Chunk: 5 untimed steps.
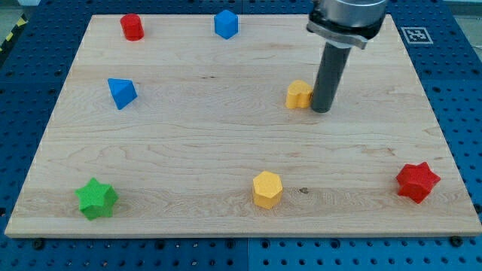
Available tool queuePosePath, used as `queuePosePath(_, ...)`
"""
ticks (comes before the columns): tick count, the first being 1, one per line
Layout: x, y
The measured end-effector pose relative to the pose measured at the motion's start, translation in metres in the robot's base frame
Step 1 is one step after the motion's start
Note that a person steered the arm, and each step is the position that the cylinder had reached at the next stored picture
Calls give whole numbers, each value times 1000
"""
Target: Slide the yellow heart towards the red circle
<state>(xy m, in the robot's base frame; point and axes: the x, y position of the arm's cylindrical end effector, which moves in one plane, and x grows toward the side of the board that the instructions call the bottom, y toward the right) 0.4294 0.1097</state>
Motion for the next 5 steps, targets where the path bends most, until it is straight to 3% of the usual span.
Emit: queuePosePath(5, -56, -55)
